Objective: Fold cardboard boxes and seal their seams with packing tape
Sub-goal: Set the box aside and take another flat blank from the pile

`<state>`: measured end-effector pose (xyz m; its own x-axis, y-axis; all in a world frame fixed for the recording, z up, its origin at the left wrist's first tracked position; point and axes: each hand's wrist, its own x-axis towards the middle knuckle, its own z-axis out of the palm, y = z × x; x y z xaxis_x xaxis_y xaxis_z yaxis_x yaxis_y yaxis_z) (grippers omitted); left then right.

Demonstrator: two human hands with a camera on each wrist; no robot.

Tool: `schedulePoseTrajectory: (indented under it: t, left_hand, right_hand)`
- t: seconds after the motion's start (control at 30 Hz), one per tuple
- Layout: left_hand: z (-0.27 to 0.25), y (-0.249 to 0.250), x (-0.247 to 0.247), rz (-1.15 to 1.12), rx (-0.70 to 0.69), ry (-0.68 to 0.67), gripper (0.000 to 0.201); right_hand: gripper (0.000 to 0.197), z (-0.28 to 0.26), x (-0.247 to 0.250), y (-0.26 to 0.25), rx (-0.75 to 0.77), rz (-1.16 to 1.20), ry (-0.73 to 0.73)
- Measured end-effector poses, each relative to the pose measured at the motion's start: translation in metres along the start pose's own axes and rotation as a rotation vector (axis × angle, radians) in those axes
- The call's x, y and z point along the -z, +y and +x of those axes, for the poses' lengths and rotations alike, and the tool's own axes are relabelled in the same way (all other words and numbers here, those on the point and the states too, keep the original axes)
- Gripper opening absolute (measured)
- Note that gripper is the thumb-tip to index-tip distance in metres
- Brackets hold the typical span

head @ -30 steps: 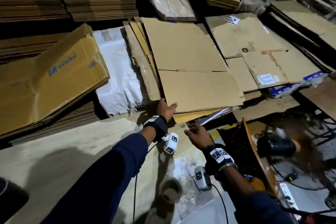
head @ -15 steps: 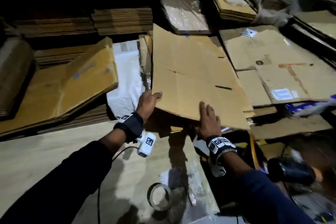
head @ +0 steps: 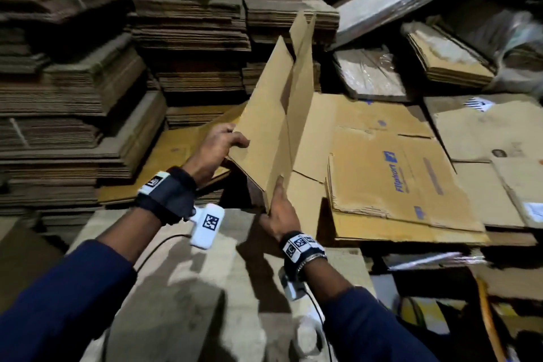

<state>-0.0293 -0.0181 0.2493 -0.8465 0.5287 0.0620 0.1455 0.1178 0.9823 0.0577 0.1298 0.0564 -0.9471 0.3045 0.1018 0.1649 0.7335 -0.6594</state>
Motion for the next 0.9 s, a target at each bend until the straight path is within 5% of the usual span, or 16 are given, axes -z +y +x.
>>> schedulePoseTrajectory:
  t: [0.17, 0.37, 0.5, 0.63, 0.73, 0.8, 0.9]
  left_hand:
    - [-0.040, 0.010, 0.074, 0.076, 0.068, -0.111, 0.009]
    - [-0.073, -0.013, 0.151, 0.220, 0.153, 0.007, 0.010]
    - [-0.121, -0.041, 0.190, 0.451, 0.099, -0.041, 0.010]
    - [-0.158, -0.076, 0.222, 0.510, 0.093, -0.057, 0.031]
    - [-0.183, -0.100, 0.239, 0.614, 0.138, -0.119, 0.044]
    - [-0.196, -0.116, 0.245, 0.679, 0.193, -0.183, 0.042]
    - [-0.211, -0.137, 0.255, 0.727, 0.255, -0.217, 0.043]
  right_hand:
    - [0.115, -0.035, -0.061, -0.073, 0.088, 0.218, 0.018]
    - [0.116, -0.085, -0.172, -0.117, 0.162, 0.344, -0.044]
    - [0.117, -0.111, -0.212, -0.137, 0.087, 0.232, -0.237]
    - [0.137, -0.120, -0.226, -0.150, 0.029, 0.063, -0.509]
    - [0.130, -0.120, -0.225, -0.169, 0.025, -0.022, -0.726]
    - [0.109, -0.107, -0.216, -0.178, 0.035, -0.051, -0.671]
    - [0.059, -0.076, -0.197, -0.201, -0.060, 0.028, -0.308]
